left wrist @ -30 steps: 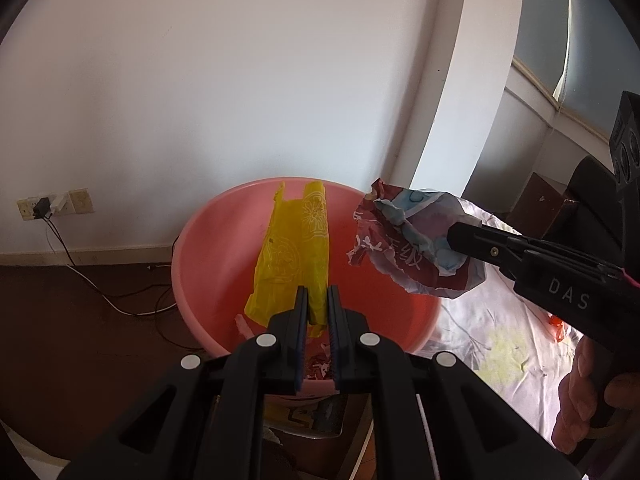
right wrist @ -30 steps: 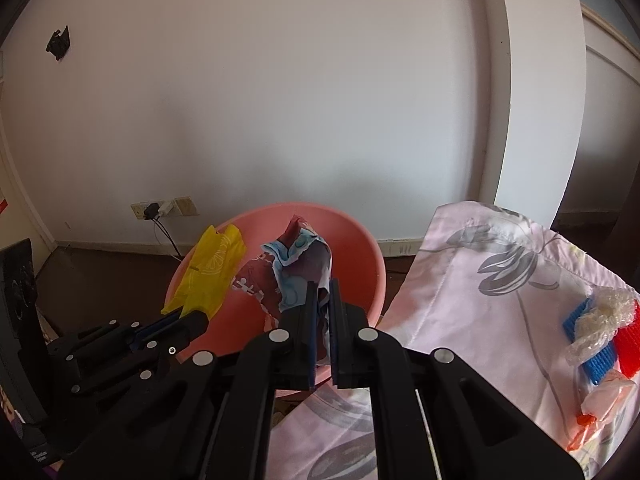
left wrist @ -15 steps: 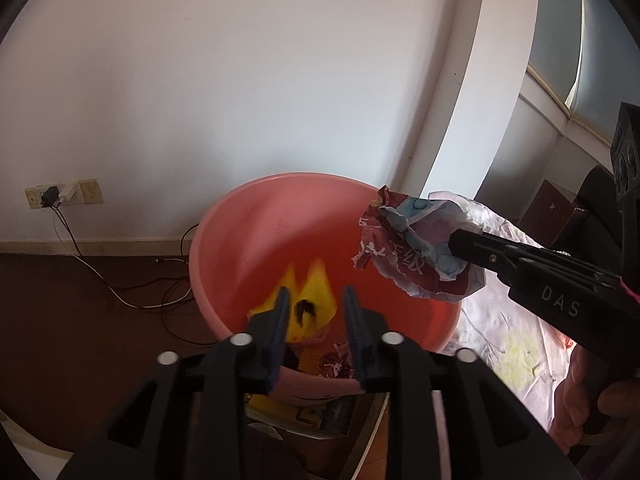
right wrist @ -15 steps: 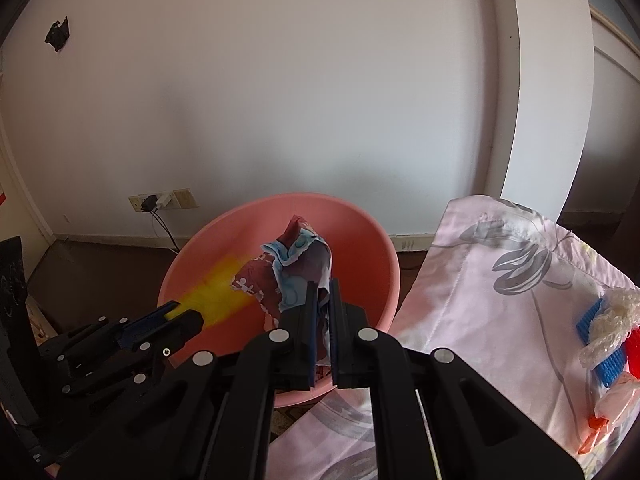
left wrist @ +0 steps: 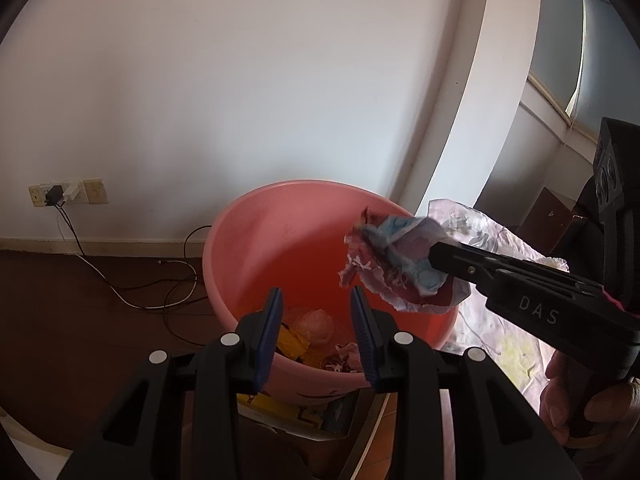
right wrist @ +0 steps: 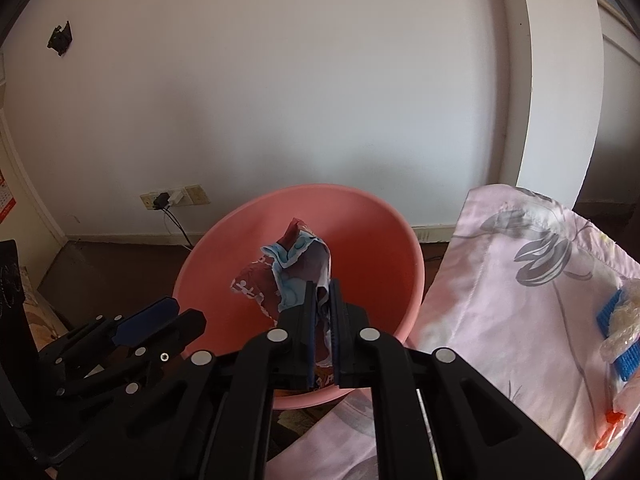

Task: Collect trash
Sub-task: 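Open both tools to drop the bag and paper into the basin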

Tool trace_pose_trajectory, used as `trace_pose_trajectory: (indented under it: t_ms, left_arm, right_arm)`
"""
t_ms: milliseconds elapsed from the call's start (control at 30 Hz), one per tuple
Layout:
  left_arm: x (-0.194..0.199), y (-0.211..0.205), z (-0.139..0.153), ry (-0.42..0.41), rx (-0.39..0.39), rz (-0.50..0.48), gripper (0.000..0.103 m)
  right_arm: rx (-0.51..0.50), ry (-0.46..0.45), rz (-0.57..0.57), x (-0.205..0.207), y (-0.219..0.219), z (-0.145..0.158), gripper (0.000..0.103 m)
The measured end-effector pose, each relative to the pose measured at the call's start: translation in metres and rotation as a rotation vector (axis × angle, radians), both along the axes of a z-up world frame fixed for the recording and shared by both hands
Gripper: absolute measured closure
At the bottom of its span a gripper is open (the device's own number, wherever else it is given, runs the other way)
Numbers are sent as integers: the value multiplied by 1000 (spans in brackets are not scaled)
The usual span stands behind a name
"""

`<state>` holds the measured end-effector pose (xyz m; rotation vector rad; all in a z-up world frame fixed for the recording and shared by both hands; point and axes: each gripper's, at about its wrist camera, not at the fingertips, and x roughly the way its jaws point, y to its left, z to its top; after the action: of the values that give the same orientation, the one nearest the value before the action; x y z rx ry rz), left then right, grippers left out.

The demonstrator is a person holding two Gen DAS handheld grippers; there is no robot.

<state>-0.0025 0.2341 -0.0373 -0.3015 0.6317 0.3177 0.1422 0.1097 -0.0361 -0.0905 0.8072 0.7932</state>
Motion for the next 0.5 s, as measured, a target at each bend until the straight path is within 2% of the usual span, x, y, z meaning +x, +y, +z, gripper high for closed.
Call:
trace_pose_trajectory:
  t_ms: [67, 100, 500]
  left_arm:
    - [-1, 0, 1, -2, 0, -1, 69]
    - [-2, 0, 1, -3, 0, -1, 69]
    - [-6, -9, 13, -22, 14, -16, 69]
  right_arm:
    - [15, -1, 9, 0, -1, 1, 80]
    - [19, -3, 11, -1, -1, 2, 79]
    - [44, -2, 6, -7, -14, 12, 79]
